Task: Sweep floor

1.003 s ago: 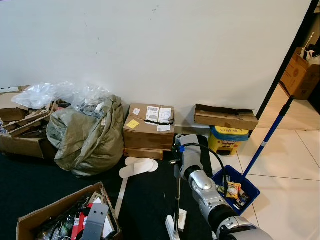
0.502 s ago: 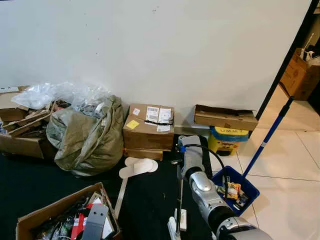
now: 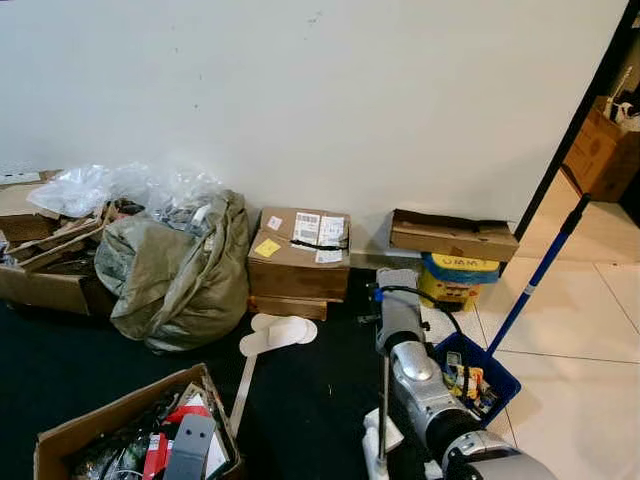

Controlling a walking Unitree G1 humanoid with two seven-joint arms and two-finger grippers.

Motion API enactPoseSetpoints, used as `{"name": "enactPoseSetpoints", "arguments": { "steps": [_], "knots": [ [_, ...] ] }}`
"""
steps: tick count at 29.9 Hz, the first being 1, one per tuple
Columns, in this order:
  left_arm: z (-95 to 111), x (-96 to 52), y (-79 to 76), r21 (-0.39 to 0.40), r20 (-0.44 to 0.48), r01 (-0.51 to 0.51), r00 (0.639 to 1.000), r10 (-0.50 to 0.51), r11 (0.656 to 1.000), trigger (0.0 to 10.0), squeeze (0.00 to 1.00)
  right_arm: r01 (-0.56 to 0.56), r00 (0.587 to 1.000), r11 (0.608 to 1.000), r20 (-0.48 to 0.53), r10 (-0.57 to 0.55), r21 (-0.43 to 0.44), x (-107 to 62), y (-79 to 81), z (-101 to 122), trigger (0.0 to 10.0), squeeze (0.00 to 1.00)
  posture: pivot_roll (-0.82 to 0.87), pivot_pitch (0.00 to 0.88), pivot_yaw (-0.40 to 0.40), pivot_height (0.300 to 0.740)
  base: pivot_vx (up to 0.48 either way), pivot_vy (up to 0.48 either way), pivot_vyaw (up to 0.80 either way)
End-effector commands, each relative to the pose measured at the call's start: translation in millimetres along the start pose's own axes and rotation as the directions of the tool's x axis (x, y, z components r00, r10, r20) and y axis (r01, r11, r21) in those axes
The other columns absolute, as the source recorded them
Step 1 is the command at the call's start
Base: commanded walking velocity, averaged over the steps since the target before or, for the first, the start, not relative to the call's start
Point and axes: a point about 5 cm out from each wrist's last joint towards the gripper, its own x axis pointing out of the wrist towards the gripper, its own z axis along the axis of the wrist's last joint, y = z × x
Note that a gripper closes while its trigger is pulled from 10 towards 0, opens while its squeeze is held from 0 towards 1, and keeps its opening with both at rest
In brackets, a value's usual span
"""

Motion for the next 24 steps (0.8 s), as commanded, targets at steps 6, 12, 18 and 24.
{"name": "enactPoseSetpoints", "arguments": {
  "steps": [6, 12, 18, 24],
  "knots": [
    [-6, -1.8, 3.3, 0.012, -0.010, -0.004, 1.000, 0.004, 1.000, 10.0, 0.00, -0.015, 0.993, 0.979, 0.112, 0.038, -0.202, 7.9, -17.0, 18, 10.0, 0.00, -0.05, 0.063, 0.000, 0.740, 0.000, 0.000, 0.00],
    [-6, -1.8, 3.7, 0.014, -0.009, -0.004, 1.000, 0.004, 1.000, 10.0, 0.00, 0.071, 0.985, 0.947, 0.174, -0.016, -0.313, 14.1, -48.9, 33, 10.0, 0.00, -0.05, 0.063, 0.000, 0.740, 0.000, 0.000, 0.00],
    [-8, -2.4, 1.7, 0.016, -0.014, 0.001, 1.000, -0.001, 1.000, 10.0, 0.00, 0.101, 0.974, 0.921, 0.227, -0.014, -0.377, 18.1, -62.2, 47, 10.0, 0.00, -0.05, 0.056, -0.001, 0.740, 0.000, 0.000, 0.00],
    [-6, -1.9, 2.8, 0.017, -0.011, 0.000, 1.000, 0.000, 1.000, 10.0, 0.00, 0.066, 0.969, 0.931, 0.244, 0.026, -0.359, 17.5, -48.9, 47, 10.0, 0.00, -0.05, 0.054, -0.001, 0.740, 0.000, 0.000, 0.00]
  ]
}}
